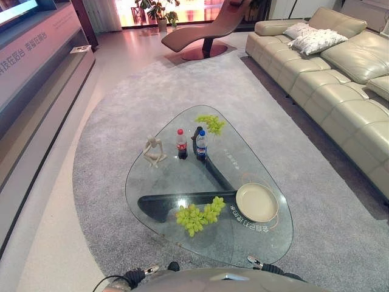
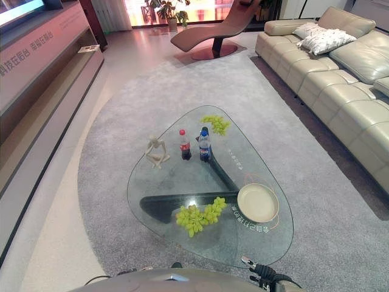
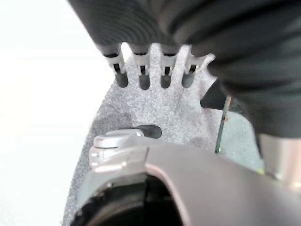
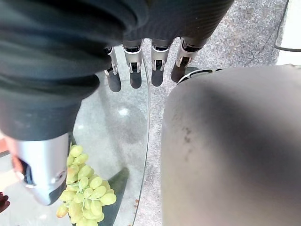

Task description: Pick up fruits into the plate

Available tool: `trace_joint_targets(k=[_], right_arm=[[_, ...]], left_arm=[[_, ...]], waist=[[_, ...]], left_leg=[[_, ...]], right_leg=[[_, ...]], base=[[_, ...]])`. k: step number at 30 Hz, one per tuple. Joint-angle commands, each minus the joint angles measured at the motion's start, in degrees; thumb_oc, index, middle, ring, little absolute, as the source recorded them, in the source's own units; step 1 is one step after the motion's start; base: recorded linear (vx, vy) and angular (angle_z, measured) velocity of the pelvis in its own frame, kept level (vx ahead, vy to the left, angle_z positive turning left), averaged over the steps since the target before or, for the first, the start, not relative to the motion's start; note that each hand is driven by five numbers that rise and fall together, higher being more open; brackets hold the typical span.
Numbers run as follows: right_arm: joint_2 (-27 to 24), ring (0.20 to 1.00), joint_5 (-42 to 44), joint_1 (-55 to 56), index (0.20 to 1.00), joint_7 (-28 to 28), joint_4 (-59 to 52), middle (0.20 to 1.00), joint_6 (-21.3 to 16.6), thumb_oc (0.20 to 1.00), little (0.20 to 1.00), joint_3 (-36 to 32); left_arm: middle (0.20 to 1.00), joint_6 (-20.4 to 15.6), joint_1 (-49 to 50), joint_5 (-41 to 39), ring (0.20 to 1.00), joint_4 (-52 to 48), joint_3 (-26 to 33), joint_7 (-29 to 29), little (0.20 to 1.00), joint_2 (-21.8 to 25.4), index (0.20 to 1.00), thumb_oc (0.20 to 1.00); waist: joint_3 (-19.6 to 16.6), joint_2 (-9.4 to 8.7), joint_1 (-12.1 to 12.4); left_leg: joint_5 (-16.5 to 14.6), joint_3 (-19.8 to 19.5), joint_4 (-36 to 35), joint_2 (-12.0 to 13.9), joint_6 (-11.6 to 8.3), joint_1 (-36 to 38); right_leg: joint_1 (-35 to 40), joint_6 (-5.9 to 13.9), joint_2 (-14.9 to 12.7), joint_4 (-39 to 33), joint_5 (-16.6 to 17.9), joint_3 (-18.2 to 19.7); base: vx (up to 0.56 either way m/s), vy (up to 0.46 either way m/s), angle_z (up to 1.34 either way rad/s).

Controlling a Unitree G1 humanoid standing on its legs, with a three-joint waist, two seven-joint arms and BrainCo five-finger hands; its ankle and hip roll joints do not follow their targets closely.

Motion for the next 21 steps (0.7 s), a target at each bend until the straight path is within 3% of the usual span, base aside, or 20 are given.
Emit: trace_joint_targets(k=[1, 9, 12, 17, 21], right_arm=[[1.4, 1.0, 0.7, -3.8, 1.0, 1.1, 1.3, 1.0, 0.9, 1.0, 1.0, 2.2], [-0.1, 1.0, 2.2, -5.4, 1.0, 1.5, -0.3, 1.0, 1.3, 1.0, 1.0, 3.5], [-1.9, 1.0, 4.1, -7.6, 1.0, 1.6, -2.4, 1.0, 1.0, 1.0, 1.0, 5.3], [-4.4, 1.0, 5.1, -9.7, 1.0, 2.2, -4.7, 1.0, 0.7, 1.0, 1.0, 6.0], [-6.0, 1.0, 6.9, -11.6, 1.0, 1.6, -7.0, 1.0, 1.2, 1.0, 1.0, 6.9]], left_arm=[[1.0, -2.0, -2.7, 2.0, 1.0, 1.5, -2.3, 1.3, 1.0, 0.3, 1.0, 1.0], [1.0, -6.1, -6.4, 0.1, 1.0, -1.8, -5.3, 2.4, 1.0, 0.9, 1.0, 1.0], [1.0, -10.9, -11.2, 4.6, 1.0, -6.5, -10.8, 6.1, 1.0, 2.4, 1.0, 1.0], [1.0, -10.2, -16.3, 7.1, 1.0, -15.2, -15.4, 9.5, 1.0, 4.5, 1.0, 1.0], [1.0, -6.6, -20.9, 9.4, 1.0, -24.7, -18.4, 12.0, 1.0, 7.0, 1.0, 1.0]], waist=[[3.2, -1.46, 0.4], [5.4, -0.86, -0.1], [8.1, 0.2, -0.7], [11.2, 1.76, -1.6], [13.5, 3.05, -2.1]], left_leg=[[-7.8, 3.8, 0.9, -5.0, 2.54, 5.2], [-7.2, 3.6, 1.5, -4.7, 2.2, 2.9], [-6.3, 2.7, 2.3, -4.7, 2.04, -0.5], [-5.5, 1.5, 3.0, -4.9, 1.86, -3.6], [-5.0, 0.4, 4.2, -5.2, 1.46, -6.1]], right_leg=[[-1.8, -1.1, 1.1, 3.1, 0.1, 5.3], [-4.4, -1.11, 1.1, 3.5, 0.6, 5.5], [-8.4, -1.44, 1.1, 5.0, 0.7, 5.5], [-11.6, -1.9, 1.3, 6.3, 0.7, 5.6], [-14.0, -2.19, 1.0, 7.4, 0.5, 5.3]], base=[[0.0, 0.0, 0.0], [-0.01, -0.006, -0.01], [-0.12, -0.017, 0.02], [-0.1, 0.027, 0.06], [-0.04, 0.031, 0.0]])
